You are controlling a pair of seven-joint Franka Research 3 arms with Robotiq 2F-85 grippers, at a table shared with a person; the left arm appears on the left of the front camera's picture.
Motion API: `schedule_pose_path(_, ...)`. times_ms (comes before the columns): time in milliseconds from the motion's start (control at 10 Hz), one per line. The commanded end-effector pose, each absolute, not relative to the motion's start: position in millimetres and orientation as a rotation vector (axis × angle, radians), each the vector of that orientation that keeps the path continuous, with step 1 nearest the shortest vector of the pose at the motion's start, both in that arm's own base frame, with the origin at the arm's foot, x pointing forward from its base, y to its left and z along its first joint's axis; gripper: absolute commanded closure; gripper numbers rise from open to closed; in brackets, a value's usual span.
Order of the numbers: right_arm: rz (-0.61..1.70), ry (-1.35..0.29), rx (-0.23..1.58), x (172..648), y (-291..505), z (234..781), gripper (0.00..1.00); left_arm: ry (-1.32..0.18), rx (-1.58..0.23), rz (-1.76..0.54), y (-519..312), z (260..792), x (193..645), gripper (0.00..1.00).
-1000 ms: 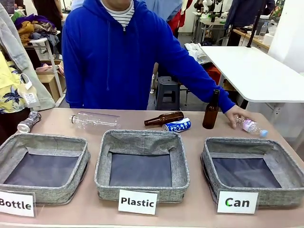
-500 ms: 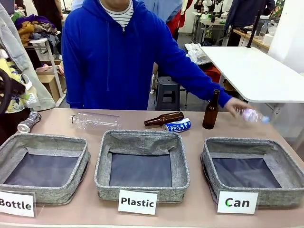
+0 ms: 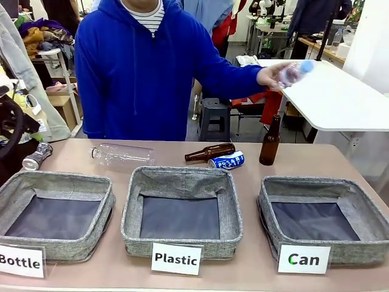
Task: Sort the can waste into the basket.
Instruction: Pick up the can waste from the table and place it in the right Fabric basket.
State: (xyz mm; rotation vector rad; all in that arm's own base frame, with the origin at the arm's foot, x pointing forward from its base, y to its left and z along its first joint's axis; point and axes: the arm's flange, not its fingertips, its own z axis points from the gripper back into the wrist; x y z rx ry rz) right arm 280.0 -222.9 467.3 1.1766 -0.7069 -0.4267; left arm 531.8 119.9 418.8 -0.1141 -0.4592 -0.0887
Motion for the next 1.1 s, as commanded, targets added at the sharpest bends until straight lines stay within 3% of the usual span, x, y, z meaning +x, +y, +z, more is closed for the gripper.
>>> schedule_pose_path(0,-0.407,-0.743,1.185,283.9,-224.9,468.8,0.00,-0.456,-0.111,-0.088,120.7,415.1,535.2,0.00)
schedule_pose_path(800,-0.407,-0.743,1.185,283.9,-224.9,468.8,0.00,-0.275,0.089,-0.055,124.6,316.8,598.4,0.00)
schedule_pose_path(1000,-0.407,-0.743,1.185,283.9,-224.9,468.8,0.00,-0.328,0.070,-0.087,123.5,296.3,607.9,0.00)
